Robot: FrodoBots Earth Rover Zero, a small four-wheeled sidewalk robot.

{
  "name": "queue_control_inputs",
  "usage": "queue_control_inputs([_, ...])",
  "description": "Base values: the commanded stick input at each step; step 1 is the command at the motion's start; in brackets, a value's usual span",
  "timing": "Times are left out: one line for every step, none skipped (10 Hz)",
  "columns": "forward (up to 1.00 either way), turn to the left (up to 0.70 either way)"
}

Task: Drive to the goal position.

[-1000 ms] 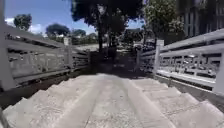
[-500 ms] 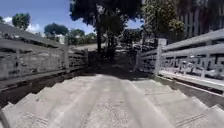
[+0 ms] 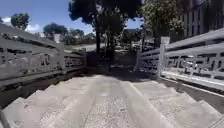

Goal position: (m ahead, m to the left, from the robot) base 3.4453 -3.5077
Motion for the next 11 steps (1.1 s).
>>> queue_control_inputs([0.45, 0.00])
queue_control_inputs([0.45, 0.00])
queue_control_inputs([0.45, 0.00])
queue_control_inputs([0.45, 0.00])
queue_control_inputs([0.45, 0.00])
queue_control_inputs([0.45, 0.00])
queue_control_inputs([0.45, 0.00])
queue_control_inputs([0.45, 0.00])
queue_control_inputs([0.45, 0.00])
queue_control_inputs([0.45, 0.00])
queue_control_inputs([0.45, 0.00])
